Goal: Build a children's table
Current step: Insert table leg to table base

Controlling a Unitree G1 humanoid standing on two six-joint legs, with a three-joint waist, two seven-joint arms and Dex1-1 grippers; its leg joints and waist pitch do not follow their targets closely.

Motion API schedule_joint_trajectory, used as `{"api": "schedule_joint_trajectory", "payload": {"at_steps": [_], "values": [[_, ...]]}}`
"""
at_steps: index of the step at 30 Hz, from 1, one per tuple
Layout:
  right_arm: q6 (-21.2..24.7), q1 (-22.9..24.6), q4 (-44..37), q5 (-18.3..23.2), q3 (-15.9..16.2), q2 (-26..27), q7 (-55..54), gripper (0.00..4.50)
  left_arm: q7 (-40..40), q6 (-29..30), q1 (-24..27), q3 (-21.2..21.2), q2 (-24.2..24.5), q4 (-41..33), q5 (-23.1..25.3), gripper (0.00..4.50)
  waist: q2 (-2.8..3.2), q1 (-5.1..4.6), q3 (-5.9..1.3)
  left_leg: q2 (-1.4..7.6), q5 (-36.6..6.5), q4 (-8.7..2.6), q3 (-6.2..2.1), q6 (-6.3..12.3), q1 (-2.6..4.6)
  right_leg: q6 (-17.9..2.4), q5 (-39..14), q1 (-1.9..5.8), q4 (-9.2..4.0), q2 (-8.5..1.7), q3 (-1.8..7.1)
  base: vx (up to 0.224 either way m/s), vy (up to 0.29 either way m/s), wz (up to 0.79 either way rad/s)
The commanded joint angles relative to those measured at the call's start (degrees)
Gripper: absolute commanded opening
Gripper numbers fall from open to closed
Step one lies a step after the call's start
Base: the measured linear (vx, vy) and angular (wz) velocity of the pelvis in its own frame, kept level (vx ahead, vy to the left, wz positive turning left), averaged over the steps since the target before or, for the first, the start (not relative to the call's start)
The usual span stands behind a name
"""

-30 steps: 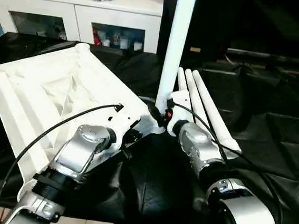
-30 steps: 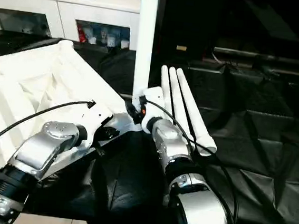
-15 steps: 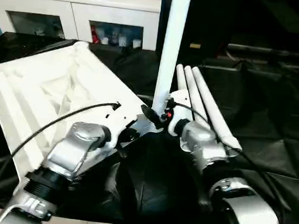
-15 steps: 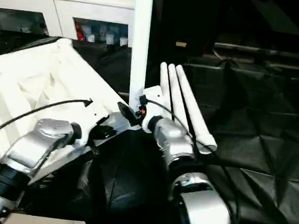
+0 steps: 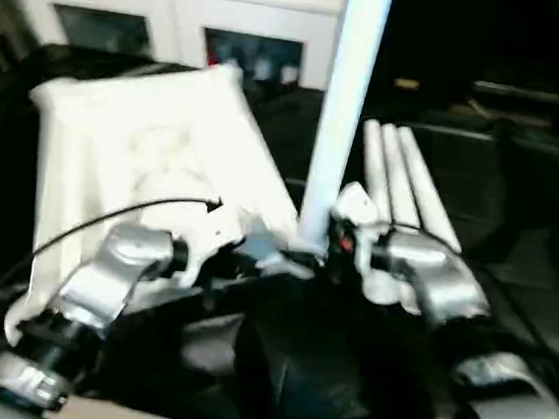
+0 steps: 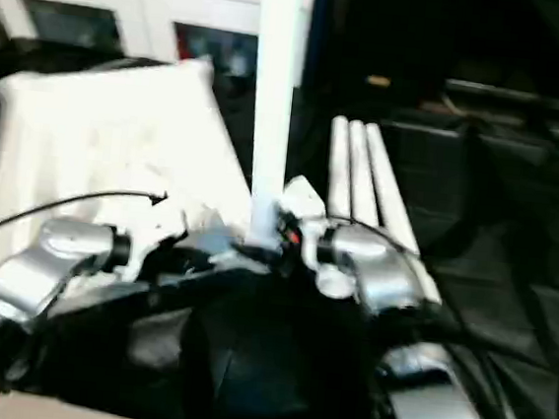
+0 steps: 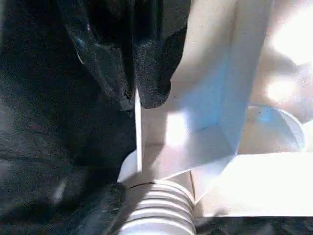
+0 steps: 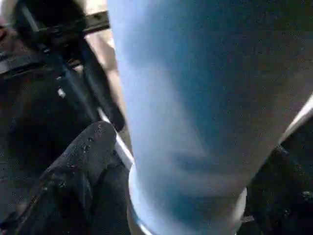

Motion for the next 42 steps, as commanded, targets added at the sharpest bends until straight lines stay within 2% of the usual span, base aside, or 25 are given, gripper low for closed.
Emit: {"api": "schedule_joint_trajectory", "payload": {"at_steps": [1, 3, 5, 8, 10, 12, 16, 19, 22, 25, 26, 27, 29, 30, 31, 32, 33, 34, 35, 37, 38, 40, 42], "values": [[1.81, 1.75, -0.97, -1.4, 4.03, 0.03, 3.04, 3.91, -3.57, -2.54, -1.39, -1.57, -1.12, -1.8, -2.67, 0.0, 0.83, -0.03, -3.82, 2.36, -6.94, -3.31, -0.06, 4.22, 0.88, -16.37, 1.26, 3.28, -2.41, -3.93, 2.08, 0.0, 0.0, 0.0], [2.43, 2.22, -2.08, -1.3, 4.15, -0.37, 3.45, 3.91, -4.56, -3.03, -1.32, -1.58, -0.81, -1.62, -2.85, 0.0, 0.78, 0.01, -3.68, 2.32, -8.18, -3.41, -0.05, 3.3, 0.89, -15.79, -1.13, 3.26, -2.72, -3.94, 2.16, 0.0, 0.0, 0.0], [5.04, 3.42, -5.2, -0.76, 4.86, -1.45, 5.04, 3.69, -6.75, -4.04, -1.18, -1.65, -0.22, -1.06, -3.42, 0.0, 0.82, -0.03, -3.56, 2.35, -9.51, -3.54, -0.14, 2.24, 0.87, -15.18, -3.72, 3.21, -2.85, -3.89, 2.21, 0.0, 0.0, 0.0], [6.49, 4.2, -6.86, -0.65, 5.32, -1.9, 5.78, 3.6, -8.49, -4.9, -1.03, -1.86, 0.11, -0.62, -3.7, 0.0, 0.7, -0.05, -3.55, 2.3, -9.98, -3.51, -0.18, 1.65, 0.79, -14.65, -4.99, 3.24, -2.85, -3.93, 2.27, 0.0, 0.0, 0.0], [6.72, 4.26, -6.91, -0.69, 5.35, -1.79, 5.69, 3.32, -8.66, -4.94, -1.01, -1.87, 0.15, -0.57, -3.7, 0.0, 0.72, -0.13, -3.54, 2.29, -10.38, -3.48, -0.16, 1.43, 0.81, -14.63, -5.76, 3.13, -2.89, -4.02, 2.32, 0.0, 0.0, 0.0], [7.31, 4.37, -7.16, -0.45, 5.36, -1.56, 5.6, 3.22, -8.79, -4.84, -0.99, -1.74, 0.1, -0.59, -3.76, 0.0, 0.7, -0.15, -3.58, 2.23, -10.04, -3.42, -0.18, 1.3, 0.75, -14.6, -5.75, 3.19, -2.87, -4.03, 2.35, 0.0, 0.0, 0.0], [8.83, 5.27, -8.8, 0.12, 5.68, -1.34, 5.68, 2.91, -9.63, -4.54, -0.66, -1.48, -0.04, -0.84, -4.12, 0.0, 0.7, -0.08, -3.72, 2.17, -8.47, -3.25, -0.19, 1.55, 0.67, -14.68, -3.86, 3.3, -2.62, -3.93, 2.29, 0.0, 0.0, 0.0], [9.38, 5.68, -9.28, 0.31, 5.8, -1.25, 5.84, 2.85, -10.01, -4.51, -0.55, -1.41, -0.08, -0.75, -4.27, 0.0, 0.7, -0.06, -3.81, 2.17, -7.69, -3.15, -0.23, 1.86, 0.56, -14.87, -2.36, 3.36, -2.38, -3.92, 2.2, 0.0, 0.0, 0.0], [10.23, 6.58, -9.45, 1.36, 5.44, -0.16, 5.88, 2.85, -10.01, -3.44, -0.25, -1.22, -0.38, -0.46, -4.5, 0.0, 0.7, -0.07, -3.7, 2.17, -8.95, -3.18, -0.19, 1.65, 0.65, -14.85, -4.14, 3.28, -2.61, -3.95, 2.25, 0.0, 0.0, 0.0], [10.85, 6.72, -8.14, 1.82, 4.69, 2.06, 3.59, 2.84, -5.95, -1.82, -0.69, -1.12, -2.32, 1.37, -2.94, 0.0, 0.7, -0.16, -3.58, 2.12, -10.38, -3.25, -0.2, 0.97, 0.73, -14.43, -6.72, 3.15, -2.79, -3.94, 2.3, 0.0, 0.0, 0.0], [10.47, 6.47, -6.29, 1.38, 4.1, 4.0, 0.46, 2.83, -2.03, -0.78, -1.31, -0.66, -4.36, 2.91, -1.91, 0.0, 0.57, -0.21, -3.33, 2.08, -11.64, -3.39, -0.2, 0.65, 0.79, -14.12, -9.1, 3.06, -3.13, -4.01, 2.33, 0.0, 0.0, 0.0], [10.43, 6.44, -6.11, 1.33, 4.04, 4.19, 0.15, 2.82, -1.65, -0.69, -1.37, -0.62, -4.56, 3.05, -1.82, 0.0, 0.6, -0.32, -3.18, 2.09, -12.59, -3.46, -0.17, 0.27, 0.89, -13.89, -10.86, 2.88, -3.3, -4.07, 2.41, 0.0, 0.0, 0.0], [9.92, 5.54, -2.29, 0.3, 2.64, 7.48, -6.57, 2.82, 4.35, 0.24, -2.48, 0.22, -7.7, 5.19, -0.42, 0.0, 0.52, -0.51, -2.75, 1.98, -16.1, -3.76, -0.39, -0.76, 1.31, -12.3, -18.5, 2.72, -4.09, -4.28, 2.44, 0.0, 0.0, 0.0], [9.84, 4.84, -0.3, -0.06, 1.73, 8.83, -10.2, 2.82, 6.78, 0.9, -3.04, 0.61, -8.86, 5.85, 0.08, 0.0, 0.38, -0.8, -2.44, 1.84, -18.02, -3.85, -0.55, -1.35, 1.51, -10.76, -24.13, 2.52, -4.62, -4.44, 2.48, 0.0, 0.0, 0.0], [9.77, 4.09, 1.85, -0.43, 0.74, 10.28, -14.09, 2.82, 9.37, 1.59, -3.64, 1.01, -10.09, 6.55, 0.61, 0.0, 0.5, -1.05, -2.33, 1.79, -19.5, -3.86, -0.64, -1.95, 1.87, -9.36, -28.4, 2.13, -5.07, -4.47, 2.45, 0.0, 0.0, 0.0], [9.84, 3.06, 4.57, -0.71, -0.6, 12.06, -18.98, 2.81, 12.43, 2.34, -4.44, 1.45, -11.55, 7.4, 1.21, 0.0, 0.39, -1.3, -2.34, 1.61, -20.61, -3.83, -0.91, -2.37, 2.05, -8.01, -31.94, 2.05, -5.42, -4.57, 2.27, 0.0, 0.0, 0.0], [9.58, 2.1, 7.02, -0.83, -1.88, 13.66, -23.45, 2.81, 15.25, 3.54, -5.19, 1.87, -12.89, 8.07, 1.73, 0.0, 0.4, -1.48, -2.3, 1.58, -21.06, -3.92, -1.16, -2.52, 2.03, -7.3, -33.25, 2.08, -5.5, -4.55, 2.08, -0.056, 0.0, -0.04], [9.58, 2.1, 7.02, -0.83, -1.88, 13.66, -23.45, 2.81, 15.25, 3.54, -5.19, 1.87, -12.89, 8.07, 1.73, 0.0, 0.39, -1.81, -2.36, 1.48, -21.23, -3.95, -1.32, -2.48, 1.89, -6.21, -34.6, 2.05, -5.8, -4.6, 1.94, -0.053, 0.006, -0.06], [10.01, 0.93, 9.52, -0.54, -3.54, 15.38, -28.4, 2.81, 18.59, 5.0, -5.95, 2.56, -14.4, 8.35, 2.29, 0.0, 0.26, -1.9, -2.48, 1.45, -21.21, -3.92, -1.38, -2.36, 1.78, -5.85, -34.63, 2.13, -5.81, -4.58, 1.87, -0.053, 0.006, -0.06], [10.48, -0.97, 13.02, -0.33, -5.64, 17.78, -36.0, 2.81, 22.35, 7.06, -6.51, 2.98, -15.95, 7.64, 3.46, 0.0, 0.62, -2.29, -2.52, 1.35, -21.85, -3.88, -1.47, -1.96, 1.83, -5.54, -34.64, 1.74, -6.01, -4.49, 1.84, 0.0, 0.0, 0.0], [10.48, -0.97, 13.02, -0.33, -5.64, 17.78, -36.0, 2.81, 22.35, 7.06, -6.51, 2.98, -15.95, 7.64, 3.46, 0.0, 0.53, -2.4, -2.53, 1.28, -21.71, -3.99, -1.56, -1.78, 1.49, -5.35, -34.47, 1.92, -6.01, -4.42, 1.66, 0.0, 0.0, 0.0], [10.47, -1.67, 14.24, -0.2, -6.21, 18.58, -37.9, 2.81, 23.32, 7.65, -6.56, 2.91, -16.38, 7.17, 3.95, 0.0, 0.72, -2.31, -2.64, 1.42, -22.01, -4.02, -1.52, -1.5, 1.61, -5.44, -33.31, 1.68, -6.07, -4.44, 1.8, 0.0, 0.0, 0.0], [9.66, -2.19, 15.21, -0.53, -6.71, 19.22, -38.76, 3.36, 23.73, 7.98, -6.51, 2.89, -16.78, 6.86, 4.47, 0.0, 0.7, -2.37, -2.68, 1.5, -22.51, -4.16, -1.52, -1.43, 1.46, -5.93, -31.56, 1.77, -5.88, -4.34, 1.78, 0.0, 0.0, 0.0]]}}
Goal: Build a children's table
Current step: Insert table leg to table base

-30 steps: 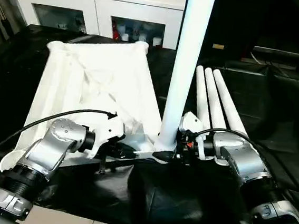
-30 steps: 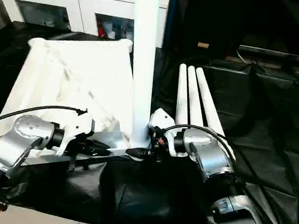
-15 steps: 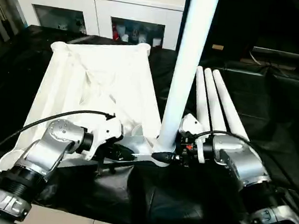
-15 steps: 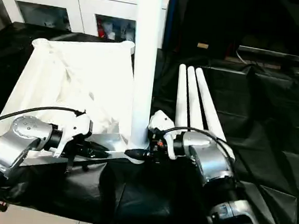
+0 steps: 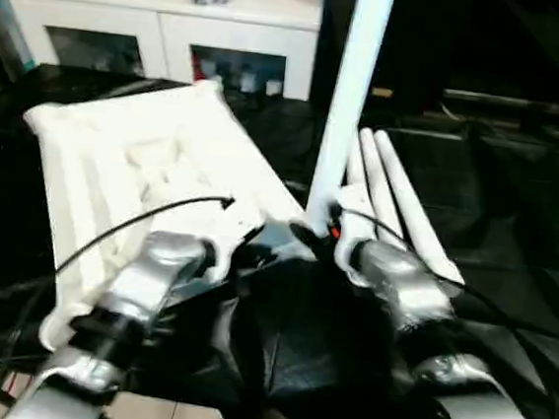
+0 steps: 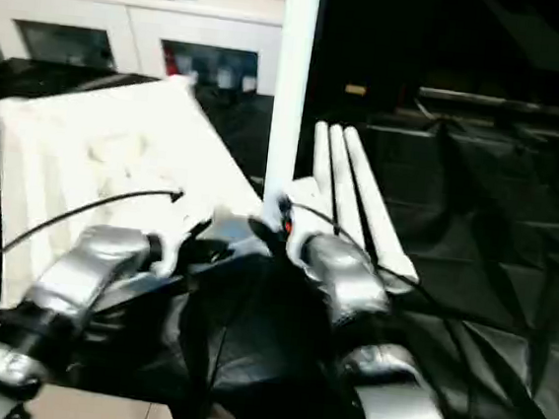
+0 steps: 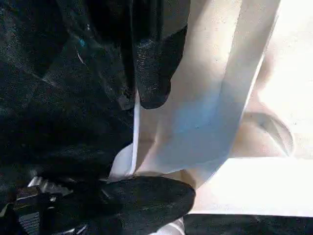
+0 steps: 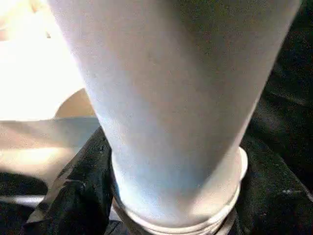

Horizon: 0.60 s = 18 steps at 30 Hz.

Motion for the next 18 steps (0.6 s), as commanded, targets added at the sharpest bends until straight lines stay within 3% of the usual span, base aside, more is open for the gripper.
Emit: {"api": "schedule_joint_trajectory", "payload": {"at_steps": [1, 2, 7, 9, 11, 12, 14, 15, 17, 18], "values": [[0.97, 0.86, 4.33, 0.81, 3.03, 6.57, 3.41, 3.5, 2.67, -0.26, -1.97, -1.47, -2.79, -2.3, 0.74, 0.0, 0.05, -0.25, -2.58, 1.62, -22.42, -4.9, -1.25, -0.87, 0.39, -6.97, -30.0, 1.24, -6.19, -4.22, 1.82, 0.0, 0.0, 0.0], [0.97, 0.86, 4.33, 0.81, 3.03, 6.57, 3.41, 3.52, 2.67, -0.26, -1.97, -1.47, -2.79, -2.3, 0.74, 0.0, 0.28, -0.18, -2.62, 1.69, -22.06, -4.98, -1.27, -0.81, 0.22, -7.46, -28.48, 1.38, -5.98, -4.3, 1.9, 0.0, 0.0, 0.0], [-2.97, -0.62, 5.09, 0.38, 3.07, 7.31, 7.32, 3.94, -0.28, 0.11, -0.19, -3.1, -1.17, -5.7, 0.31, 0.0, 0.16, -0.48, -2.9, 1.75, -19.43, -4.93, -0.93, -0.26, -0.25, -10.27, -21.24, 1.82, -5.23, -4.27, 2.22, 0.0, 0.0, 0.0], [-4.39, -0.18, 2.82, -0.35, 5.47, 5.05, 12.57, 3.94, -4.07, -0.83, 1.06, -3.69, 1.12, -7.65, -0.74, 0.0, 0.12, -0.46, -3.06, 1.8, -18.18, -4.79, -0.78, 0.26, -0.15, -11.21, -19.03, 1.87, -5.0, -4.24, 2.28, 0.0, 0.0, 0.0], [-5.18, 0.74, -0.26, -0.43, 7.84, 2.03, 19.42, 3.94, -8.59, -2.54, 2.43, -4.28, 3.73, -9.43, -1.78, 0.0, 0.0, -0.81, -3.13, 1.81, -16.25, -4.82, -0.77, 1.47, -0.89, -11.74, -17.08, 2.36, -4.65, -4.16, 2.15, 0.0, 0.0, 0.0], [-5.23, 0.78, -0.39, -0.43, 7.95, 1.88, 19.73, 3.94, -8.81, -2.64, 2.5, -4.3, 3.85, -9.51, -1.83, 0.0, 0.11, -0.66, -3.28, 1.82, -15.48, -4.61, -0.69, 1.77, -0.74, -11.96, -16.15, 2.36, -4.67, -4.24, 2.2, 0.0, 0.0, 0.0], [-5.7, 1.4, -2.19, -0.43, 8.99, -0.4, 24.78, 3.94, -11.98, -3.71, 3.45, -4.48, 5.57, -10.61, -2.54, 0.0, 0.24, -0.46, -3.6, 1.93, -11.29, -4.08, -0.16, 2.8, -0.23, -14.37, -9.27, 2.08, -4.13, -4.11, 2.46, 0.063, -0.02, 0.06], [-5.7, 1.4, -2.19, -0.43, 8.99, -0.4, 24.78, 3.94, -11.98, -3.71, 3.45, -4.48, 5.57, -10.61, -2.54, 0.0, 0.24, -0.34, -3.72, 1.9, -9.96, -3.97, -0.17, 3.16, -0.29, -15.05, -6.9, 2.34, -3.84, -4.03, 2.42, 0.075, -0.016, 0.06], [-5.28, 2.35, -4.92, 0.41, 9.55, -3.84, 32.84, 3.94, -17.21, -4.37, 4.94, -4.47, 8.09, -12.82, -4.62, 0.0, 0.33, 0.18, -4.18, 1.93, -4.57, -3.47, -0.03, 5.16, -0.51, -16.93, 2.9, 2.78, -2.58, -3.74, 2.15, 0.068, -0.007, 0.02], [-5.28, 2.35, -4.92, 0.41, 9.55, -3.84, 32.84, 3.94, -17.21, -4.37, 4.94, -4.47, 8.09, -12.82, -4.62, 0.0, 0.38, 0.45, -4.17, 1.99, -3.67, -3.44, -0.04, 5.73, -0.62, -17.36, 4.58, 2.92, -2.34, -3.72, 2.06, 0.0, 0.0, 0.0]]}}
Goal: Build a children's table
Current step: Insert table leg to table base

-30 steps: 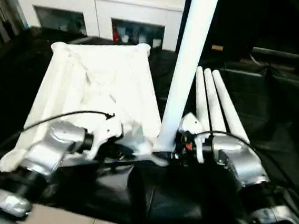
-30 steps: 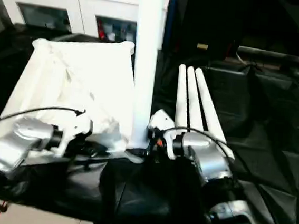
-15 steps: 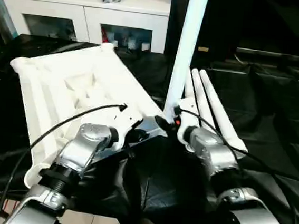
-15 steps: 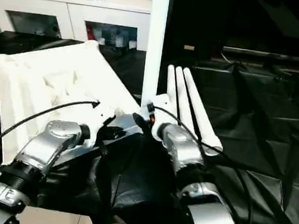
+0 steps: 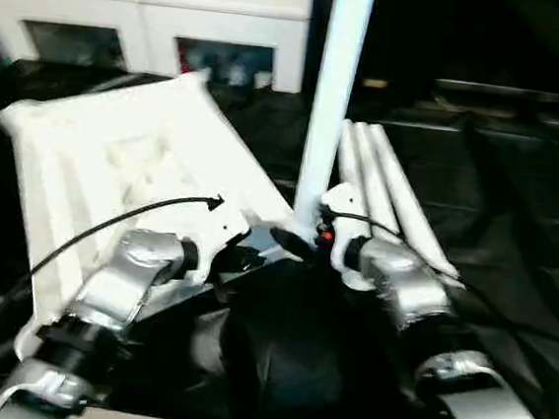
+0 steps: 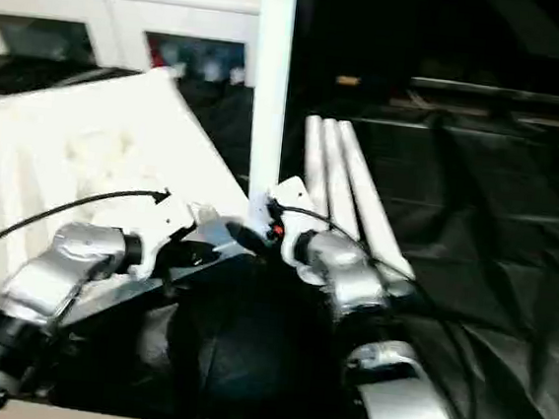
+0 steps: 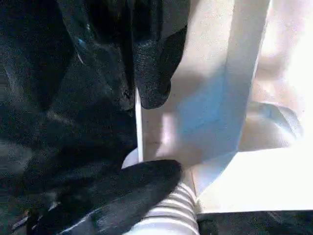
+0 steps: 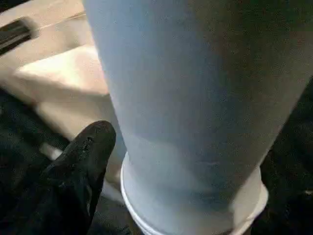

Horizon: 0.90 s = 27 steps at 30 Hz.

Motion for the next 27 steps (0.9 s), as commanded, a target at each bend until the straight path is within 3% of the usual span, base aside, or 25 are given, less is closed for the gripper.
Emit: {"api": "schedule_joint_trajectory", "payload": {"at_steps": [1, 6, 9, 13, 19, 24, 27], "values": [[0.85, 0.95, -2.29, 1.0, 4.44, 0.88, 8.59, 3.94, -5.23, -1.97, 0.04, -3.47, -0.72, -3.74, -2.88, 0.0, 0.23, 0.4, -4.13, 1.79, -2.42, -2.98, 0.06, 6.51, -0.06, -17.25, 6.22, 3.48, -2.06, -3.73, 2.13, 0.0, 0.0, 0.0], [2.55, 2.33, -5.97, 2.41, 5.72, -2.63, 14.98, 3.8, -10.52, -2.79, 0.98, -4.03, 2.08, -4.92, -4.68, 0.0, 0.36, 1.35, -3.93, 2.09, -4.37, -2.96, 0.14, 6.74, 0.02, -17.25, 2.56, 3.25, -2.18, -3.89, 2.04, 0.0, 0.0, 0.0], [5.51, 4.0, -10.47, 3.09, 8.37, -6.33, 21.4, 3.62, -14.1, -3.16, 1.37, -3.94, 4.11, -5.49, -5.59, 0.0, 0.48, 1.85, -3.6, 2.22, -8.47, -3.32, 0.21, 4.51, 0.4, -16.06, -3.87, 2.93, -2.76, -3.88, 2.14, 0.0, 0.0, 0.0], [5.47, 4.52, -11.33, 2.21, 8.82, -6.53, 22.5, 3.2, -15.73, -3.36, 1.39, -4.05, 4.95, -5.48, -5.91, 0.0, 0.35, 2.09, -3.26, 2.14, -12.33, -3.61, 0.23, 1.6, 0.53, -13.77, -12.11, 2.73, -3.51, -4.08, 2.4, 0.0, 0.0, 0.0], [6.29, 5.74, -12.67, 2.28, 9.17, -5.56, 22.11, 2.9, -15.9, -3.44, 1.29, -3.98, 5.41, -4.93, -5.95, 0.0, 0.26, 2.04, -3.39, 2.02, -11.19, -3.62, 0.06, 0.89, 0.37, -12.41, -12.92, 2.72, -3.51, -3.97, 2.42, 0.0, 0.0, 0.0], [5.26, 5.86, -10.1, 1.16, 7.56, -2.18, 12.06, 2.83, -9.83, -2.48, 0.11, -2.71, 2.83, -2.34, -4.2, 0.0, 0.28, 1.59, -3.42, 1.82, -10.38, -3.57, 0.08, 0.58, 0.22, -12.91, -10.98, 2.65, -3.37, -3.95, 2.4, 0.0, 0.0, 0.0], [4.73, 2.24, -0.89, -1.23, 3.2, 3.39, -6.57, 2.83, 0.86, 0.0, -2.86, -0.57, -1.72, 1.79, -1.41, 0.0, 0.39, 0.69, -2.74, 1.61, -14.36, -4.02, -0.14, -1.59, 0.46, -11.62, -18.88, 2.41, -4.18, -4.11, 2.36, 0.0, 0.0, 0.0]]}}
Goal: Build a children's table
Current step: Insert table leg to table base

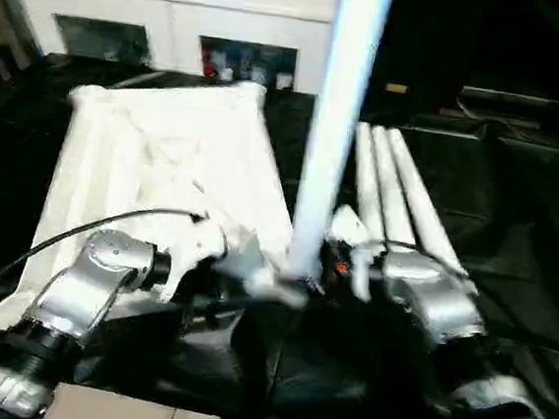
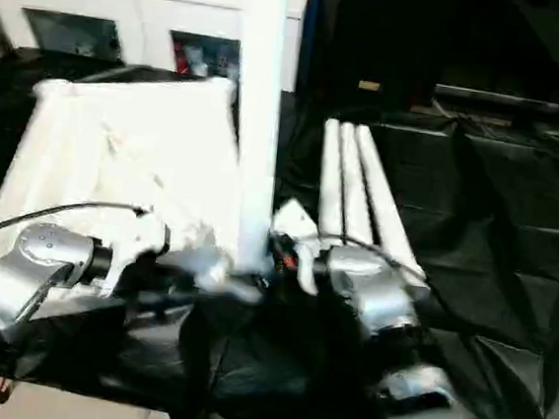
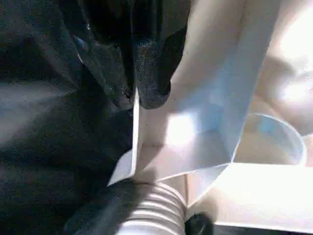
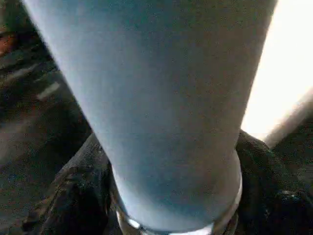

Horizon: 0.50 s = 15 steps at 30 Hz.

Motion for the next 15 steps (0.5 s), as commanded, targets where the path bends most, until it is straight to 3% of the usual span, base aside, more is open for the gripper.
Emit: {"api": "schedule_joint_trajectory", "payload": {"at_steps": [1, 4, 8, 10, 14, 15], "values": [[2.12, -1.98, 6.21, -1.27, 0.36, 5.39, -11.2, 2.82, 7.6, 1.85, -3.69, -0.35, -5.05, 0.5, 0.13, 0.0, 0.27, -0.27, -2.86, 0.99, -16.24, -4.62, -0.78, -1.68, 0.5, -9.91, -23.75, 2.55, -5.26, -4.18, 2.09, 0.0, 0.0, 0.0], [3.15, -4.51, 10.57, 0.01, -2.64, 9.1, -21.06, 2.82, 14.33, 5.23, -5.5, 1.0, -8.37, 1.74, 1.09, 0.0, 0.49, -0.77, -2.89, 1.14, -16.48, -4.63, -0.77, -1.58, 0.61, -9.41, -23.36, 2.21, -5.51, -4.2, 2.33, 0.0, 0.0, 0.0], [2.9, -6.91, 14.61, 0.91, -5.27, 11.96, -28.16, 2.82, 18.71, 7.8, -6.14, 1.75, -11.35, 1.11, 1.64, 0.0, 0.26, -0.81, -3.18, 1.09, -14.84, -4.53, -0.68, -0.94, 0.36, -10.15, -19.78, 2.46, -5.25, -4.09, 2.32, 0.0, 0.0, 0.0], [0.72, -8.02, 16.59, 0.54, -5.65, 13.37, -27.76, 3.38, 18.89, 8.4, -5.81, 1.49, -13.16, -0.48, 1.37, 0.0, 0.29, -0.72, -3.39, 1.1, -13.38, -4.39, -0.56, -0.44, 0.27, -11.11, -16.18, 2.64, -4.88, -4.05, 2.28, 0.0, 0.0, 0.0], [-0.13, -8.6, 16.63, 0.93, -5.88, 14.01, -24.08, 3.61, 16.66, 7.99, -4.75, 0.17, -12.71, -2.2, 0.52, 0.0, 0.21, -0.73, -3.59, 1.13, -10.75, -4.3, -0.57, 0.88, -0.22, -12.3, -10.66, 3.1, -4.26, -3.94, 2.21, 0.0, 0.0, 0.0], [-0.89, -8.78, 16.77, 0.4, -5.47, 13.9, -23.71, 3.86, 16.43, 8.0, -4.54, 0.0, -12.42, -2.47, 0.33, 0.0, 0.3, -0.75, -3.63, 1.13, -9.98, -4.27, -0.55, 1.21, -0.24, -12.66, -9.27, 3.12, -4.18, -3.88, 2.14, 0.0, 0.0, 0.0]]}}
